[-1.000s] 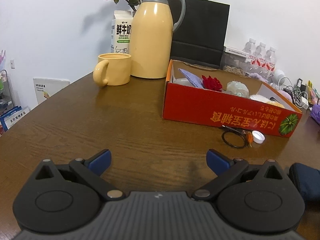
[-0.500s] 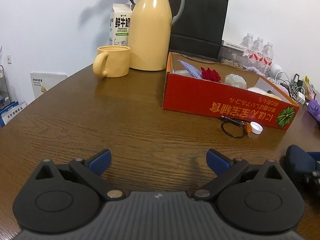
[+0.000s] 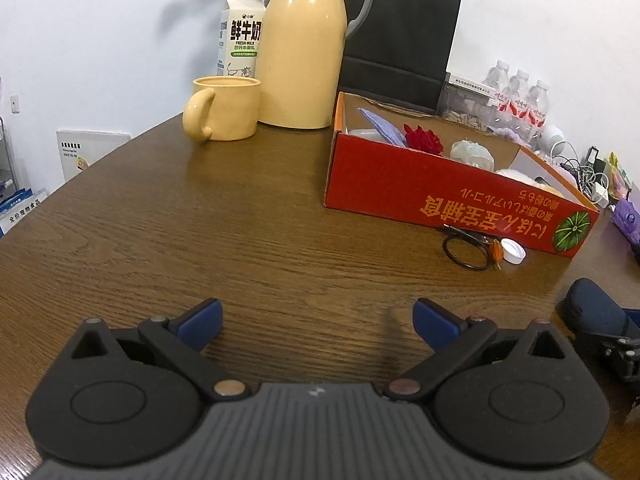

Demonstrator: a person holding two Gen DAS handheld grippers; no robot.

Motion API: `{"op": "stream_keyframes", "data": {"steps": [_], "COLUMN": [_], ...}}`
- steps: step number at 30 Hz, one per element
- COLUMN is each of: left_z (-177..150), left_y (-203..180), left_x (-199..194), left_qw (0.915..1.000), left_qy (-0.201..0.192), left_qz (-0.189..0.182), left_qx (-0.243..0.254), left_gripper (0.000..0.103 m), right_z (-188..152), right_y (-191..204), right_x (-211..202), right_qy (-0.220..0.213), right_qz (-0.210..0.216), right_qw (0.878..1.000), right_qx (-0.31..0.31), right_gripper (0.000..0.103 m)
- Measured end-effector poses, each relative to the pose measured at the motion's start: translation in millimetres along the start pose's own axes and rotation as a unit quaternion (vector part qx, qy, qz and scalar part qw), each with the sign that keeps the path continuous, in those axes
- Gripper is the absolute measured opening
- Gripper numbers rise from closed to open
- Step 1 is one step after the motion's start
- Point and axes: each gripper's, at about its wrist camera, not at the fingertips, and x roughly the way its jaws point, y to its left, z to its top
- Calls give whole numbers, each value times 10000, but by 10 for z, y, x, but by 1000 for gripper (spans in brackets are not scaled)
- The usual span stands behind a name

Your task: Organize objects

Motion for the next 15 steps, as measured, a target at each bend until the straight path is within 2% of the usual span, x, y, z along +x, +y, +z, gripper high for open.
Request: {"op": "stream_keyframes", "data": {"steps": [15], "left_z": [-11], "left_y": [-64], "left_x": [44], "left_qw": [9997], "left_qy": [124], "left_qz": [116], "left_qx": [189], "left_gripper": [103], "right_z": [33], "right_y": [13], "right_x": [62], "right_qy": [-99], "right_qz": [46], "right_qw": [9999], "right_qx": [-52], "right_gripper": [103]}}
